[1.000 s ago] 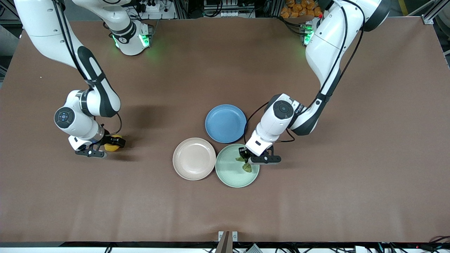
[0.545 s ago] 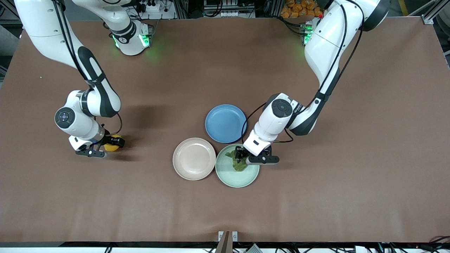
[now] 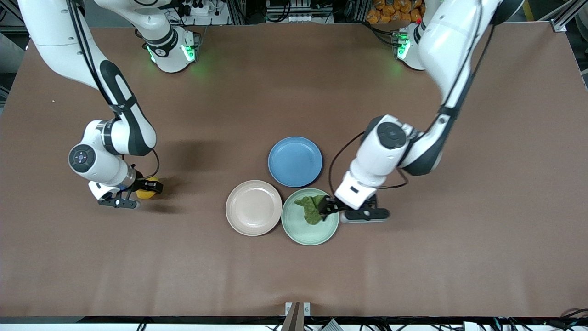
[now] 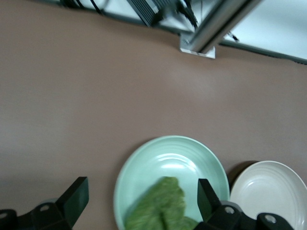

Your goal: Place lemon and lettuce in plates

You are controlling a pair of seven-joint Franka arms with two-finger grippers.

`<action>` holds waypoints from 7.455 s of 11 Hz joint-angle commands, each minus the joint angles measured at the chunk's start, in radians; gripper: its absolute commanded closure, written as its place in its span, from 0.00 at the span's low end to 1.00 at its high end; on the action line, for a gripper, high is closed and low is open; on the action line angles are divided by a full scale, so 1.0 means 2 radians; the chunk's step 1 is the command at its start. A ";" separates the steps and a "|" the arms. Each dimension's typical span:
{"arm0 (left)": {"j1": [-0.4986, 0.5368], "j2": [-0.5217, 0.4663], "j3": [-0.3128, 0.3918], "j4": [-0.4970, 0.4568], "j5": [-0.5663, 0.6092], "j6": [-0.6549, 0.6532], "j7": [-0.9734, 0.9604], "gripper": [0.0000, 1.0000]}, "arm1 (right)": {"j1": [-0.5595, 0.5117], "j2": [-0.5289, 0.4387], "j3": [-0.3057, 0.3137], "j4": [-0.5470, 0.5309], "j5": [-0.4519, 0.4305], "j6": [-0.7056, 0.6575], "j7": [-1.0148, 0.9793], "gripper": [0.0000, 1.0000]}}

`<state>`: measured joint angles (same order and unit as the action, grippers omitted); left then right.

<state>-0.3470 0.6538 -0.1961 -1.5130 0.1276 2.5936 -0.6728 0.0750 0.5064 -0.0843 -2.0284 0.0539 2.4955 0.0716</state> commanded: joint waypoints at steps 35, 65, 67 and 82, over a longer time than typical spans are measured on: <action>0.218 -0.325 -0.004 -0.007 -0.068 -0.514 0.289 0.00 | 0.239 0.179 0.015 0.301 0.066 -0.051 0.200 0.08; 0.218 -0.327 -0.003 0.000 -0.063 -0.500 0.290 0.00 | 0.058 0.099 0.001 0.418 0.022 -0.394 -0.020 0.00; 0.218 -0.325 -0.002 0.001 -0.063 -0.500 0.290 0.00 | 0.042 0.072 0.003 0.412 0.005 -0.396 -0.020 0.00; 0.218 -0.323 -0.001 0.008 -0.063 -0.500 0.290 0.00 | -0.022 -0.178 0.024 0.316 -0.032 -0.540 -0.034 0.00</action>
<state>0.0804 0.0139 -0.1931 -1.4978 0.0164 1.5914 -0.1219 0.0584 0.1978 -0.0722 -1.3556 0.0177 1.4367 0.0193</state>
